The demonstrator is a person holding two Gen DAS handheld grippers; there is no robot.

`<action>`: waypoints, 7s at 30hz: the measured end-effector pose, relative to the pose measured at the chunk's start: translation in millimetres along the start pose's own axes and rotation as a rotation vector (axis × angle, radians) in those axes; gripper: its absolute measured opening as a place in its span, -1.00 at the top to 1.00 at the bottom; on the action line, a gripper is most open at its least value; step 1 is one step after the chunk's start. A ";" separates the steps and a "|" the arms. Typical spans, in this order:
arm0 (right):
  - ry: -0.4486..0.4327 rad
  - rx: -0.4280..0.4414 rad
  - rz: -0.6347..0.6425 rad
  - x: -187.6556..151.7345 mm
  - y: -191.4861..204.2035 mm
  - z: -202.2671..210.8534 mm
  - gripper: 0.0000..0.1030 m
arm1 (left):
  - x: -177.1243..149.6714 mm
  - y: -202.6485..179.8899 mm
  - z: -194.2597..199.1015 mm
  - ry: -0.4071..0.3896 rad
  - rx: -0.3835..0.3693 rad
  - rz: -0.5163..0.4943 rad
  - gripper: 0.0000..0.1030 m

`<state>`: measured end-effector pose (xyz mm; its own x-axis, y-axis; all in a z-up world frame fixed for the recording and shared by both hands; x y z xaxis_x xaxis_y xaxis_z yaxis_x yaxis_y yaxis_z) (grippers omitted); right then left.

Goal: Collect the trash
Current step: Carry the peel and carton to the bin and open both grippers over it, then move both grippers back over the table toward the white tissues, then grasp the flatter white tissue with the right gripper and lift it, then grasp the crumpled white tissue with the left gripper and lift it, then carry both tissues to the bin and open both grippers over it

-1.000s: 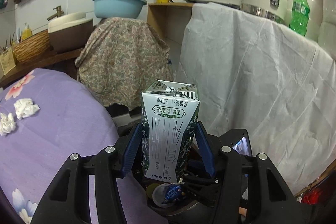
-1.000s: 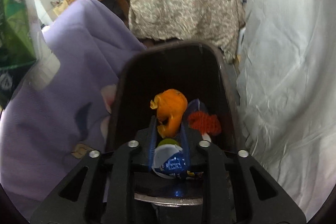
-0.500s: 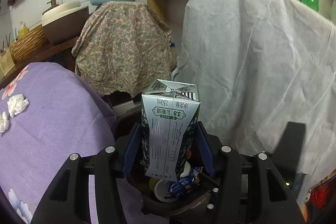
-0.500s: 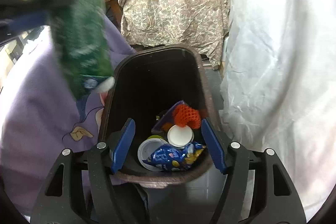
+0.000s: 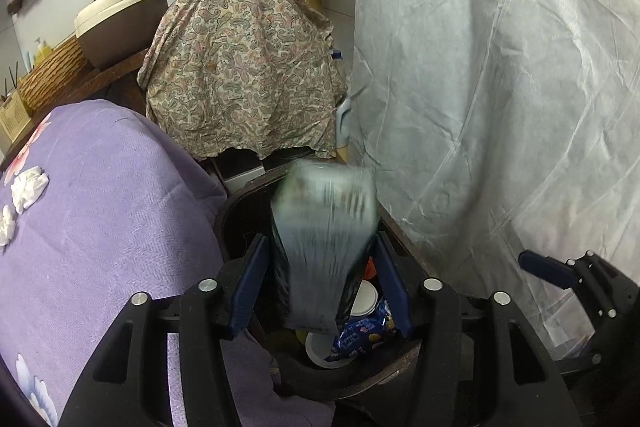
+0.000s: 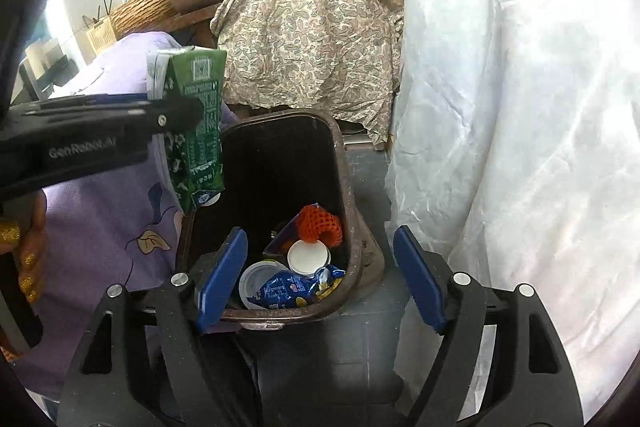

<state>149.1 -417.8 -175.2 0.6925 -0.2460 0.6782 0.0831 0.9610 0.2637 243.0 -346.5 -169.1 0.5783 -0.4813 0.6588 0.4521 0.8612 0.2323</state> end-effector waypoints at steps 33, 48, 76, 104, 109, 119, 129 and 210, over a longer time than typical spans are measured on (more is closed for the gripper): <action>-0.060 0.195 0.166 60.6 111.3 18.9 -0.64 | -12.1 153.8 123.8 -0.241 0.139 0.126 -0.89; -0.008 0.425 0.276 98.4 233.1 -14.2 -0.69 | -68.5 304.1 131.1 -0.176 0.365 0.315 -0.89; 0.218 0.363 0.522 179.2 365.2 -225.1 -0.35 | -100.9 369.2 83.8 -0.058 0.308 0.452 -0.89; 0.063 0.366 0.459 141.0 287.5 -90.3 0.74 | -26.0 357.9 -33.5 0.051 0.389 0.328 -0.07; 0.033 0.371 0.461 128.1 279.5 -67.4 0.74 | -29.8 370.1 -26.9 0.053 0.406 0.359 0.59; -0.023 0.412 0.453 116.4 281.4 -38.2 0.74 | -47.5 377.7 22.1 -0.002 0.351 0.437 0.77; -0.044 0.426 0.466 93.0 281.9 -16.0 0.74 | -73.0 336.3 92.2 -0.095 0.284 0.438 0.77; -0.019 0.000 0.032 -8.0 4.2 14.4 -0.42 | 10.5 -6.2 37.2 -0.096 -0.042 0.034 -0.25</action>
<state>133.6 -413.6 -169.7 0.6807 -0.2175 0.6995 0.0608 0.9684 0.2420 221.0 -350.8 -137.0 0.5271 -0.4318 0.7319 0.4620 0.8685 0.1797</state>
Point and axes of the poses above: each gripper's, at about its wrist camera, not at the fingertips, and z roughly against the way its jaws point, y to its left, x to its top, the point moved 9 cm from there along -z, roughly the way its jaws point, and after that the axes turned 14 degrees about x, right-handed, at the moved point
